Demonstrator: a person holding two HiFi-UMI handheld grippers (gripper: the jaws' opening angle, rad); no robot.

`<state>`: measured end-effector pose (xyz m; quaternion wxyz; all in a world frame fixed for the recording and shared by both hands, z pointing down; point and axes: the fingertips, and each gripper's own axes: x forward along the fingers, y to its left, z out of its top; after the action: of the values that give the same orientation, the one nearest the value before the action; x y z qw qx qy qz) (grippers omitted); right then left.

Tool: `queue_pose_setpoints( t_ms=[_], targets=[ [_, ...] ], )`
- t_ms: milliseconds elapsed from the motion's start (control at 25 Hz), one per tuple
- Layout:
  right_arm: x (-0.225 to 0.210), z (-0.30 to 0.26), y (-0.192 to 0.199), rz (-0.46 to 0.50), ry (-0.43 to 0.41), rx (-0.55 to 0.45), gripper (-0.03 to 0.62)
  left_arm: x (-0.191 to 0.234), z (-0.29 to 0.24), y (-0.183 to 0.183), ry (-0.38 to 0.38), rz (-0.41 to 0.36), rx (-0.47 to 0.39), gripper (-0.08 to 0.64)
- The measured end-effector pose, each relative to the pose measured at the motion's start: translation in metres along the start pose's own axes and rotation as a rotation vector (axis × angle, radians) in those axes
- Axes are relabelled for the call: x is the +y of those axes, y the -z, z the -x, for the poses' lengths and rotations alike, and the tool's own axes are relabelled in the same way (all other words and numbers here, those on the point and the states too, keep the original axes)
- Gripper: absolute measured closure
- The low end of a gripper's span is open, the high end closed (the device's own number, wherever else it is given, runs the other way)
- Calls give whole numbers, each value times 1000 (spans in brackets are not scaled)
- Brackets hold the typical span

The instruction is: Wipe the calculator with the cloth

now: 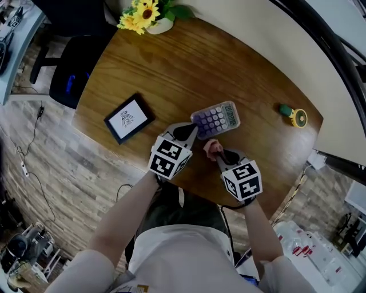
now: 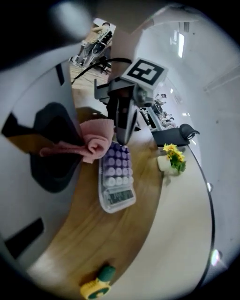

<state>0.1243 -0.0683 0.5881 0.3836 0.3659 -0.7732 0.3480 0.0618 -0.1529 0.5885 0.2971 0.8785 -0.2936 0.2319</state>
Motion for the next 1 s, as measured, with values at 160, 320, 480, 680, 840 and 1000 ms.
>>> queue_pose_setpoints(
  t_ms=[160,320,480,680,840,1000],
  targets=[
    [-5,24,-60,14,8,-169,554,0,1,-1,0,3,3,557],
    [5,29,-118,113,1,-277,555,-1,0,-1,0,5,3,558],
    [14,8,-138,199,1,-282,554,0,0,-1,-7,-5,-2,558],
    [16,-37,-127,258,-8,-181,551,0,0,-1,-7,-7,-5,558],
    [5,-53,-116,323,21,-128,552,1,1,-1,-12,-15,-5,558],
    [-2,-52,-111,388,11,-103,552,2,0,0,-7,-10,2,558]
  ],
)
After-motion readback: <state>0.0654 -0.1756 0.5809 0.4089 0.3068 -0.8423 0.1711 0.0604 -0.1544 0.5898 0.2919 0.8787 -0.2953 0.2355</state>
